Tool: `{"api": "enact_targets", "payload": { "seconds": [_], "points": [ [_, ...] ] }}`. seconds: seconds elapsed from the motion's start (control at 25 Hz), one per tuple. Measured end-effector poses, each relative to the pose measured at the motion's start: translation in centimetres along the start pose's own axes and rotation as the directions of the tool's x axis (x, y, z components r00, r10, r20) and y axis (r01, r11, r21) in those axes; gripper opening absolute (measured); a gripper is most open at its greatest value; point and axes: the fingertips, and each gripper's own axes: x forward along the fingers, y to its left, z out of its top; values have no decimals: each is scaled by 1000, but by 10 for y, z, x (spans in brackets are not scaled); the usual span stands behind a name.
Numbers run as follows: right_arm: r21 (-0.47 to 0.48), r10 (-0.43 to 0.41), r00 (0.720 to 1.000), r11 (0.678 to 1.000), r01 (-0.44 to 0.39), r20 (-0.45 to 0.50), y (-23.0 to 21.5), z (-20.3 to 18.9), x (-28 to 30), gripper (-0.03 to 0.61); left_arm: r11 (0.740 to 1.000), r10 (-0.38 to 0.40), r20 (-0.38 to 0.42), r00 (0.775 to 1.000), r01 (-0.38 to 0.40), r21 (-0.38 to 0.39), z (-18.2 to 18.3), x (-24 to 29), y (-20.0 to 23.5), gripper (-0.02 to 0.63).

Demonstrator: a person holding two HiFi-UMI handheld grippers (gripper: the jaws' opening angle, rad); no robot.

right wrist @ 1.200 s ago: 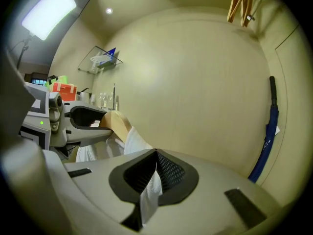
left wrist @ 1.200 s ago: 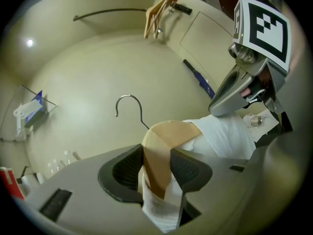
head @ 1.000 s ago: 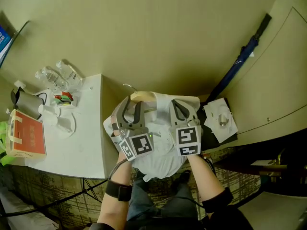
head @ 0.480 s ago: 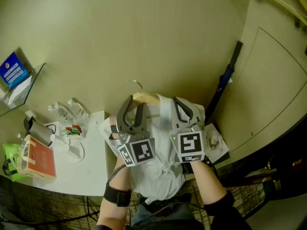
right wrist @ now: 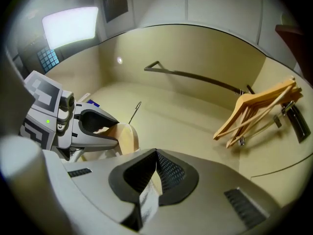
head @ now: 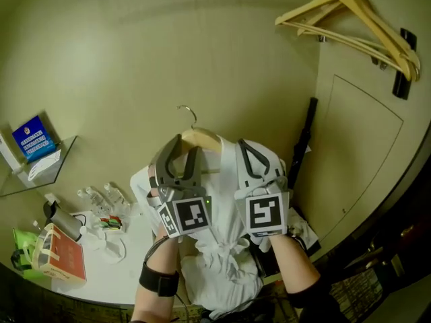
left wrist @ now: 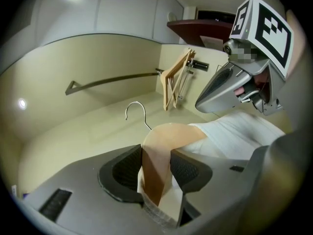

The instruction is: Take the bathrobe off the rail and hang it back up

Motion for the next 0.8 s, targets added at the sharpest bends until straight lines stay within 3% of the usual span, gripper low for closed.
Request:
{"api": "enact_targets", "payload": {
  "seconds": [0.24,0.52,0.8],
  "points": [
    [-42,-29,997,999,32,70,-22,57,10,26,999,16,92,996,-20,33,56,18,28,181],
    [-87,-108,982,989,122,154,-58,128,14,25,998,53,180,982,-57,18,119,40,73,180],
    [-150,-161,964,969,195,210,-89,190,15,25,999,28,259,965,-35,25,178,64,96,179]
  ]
}}
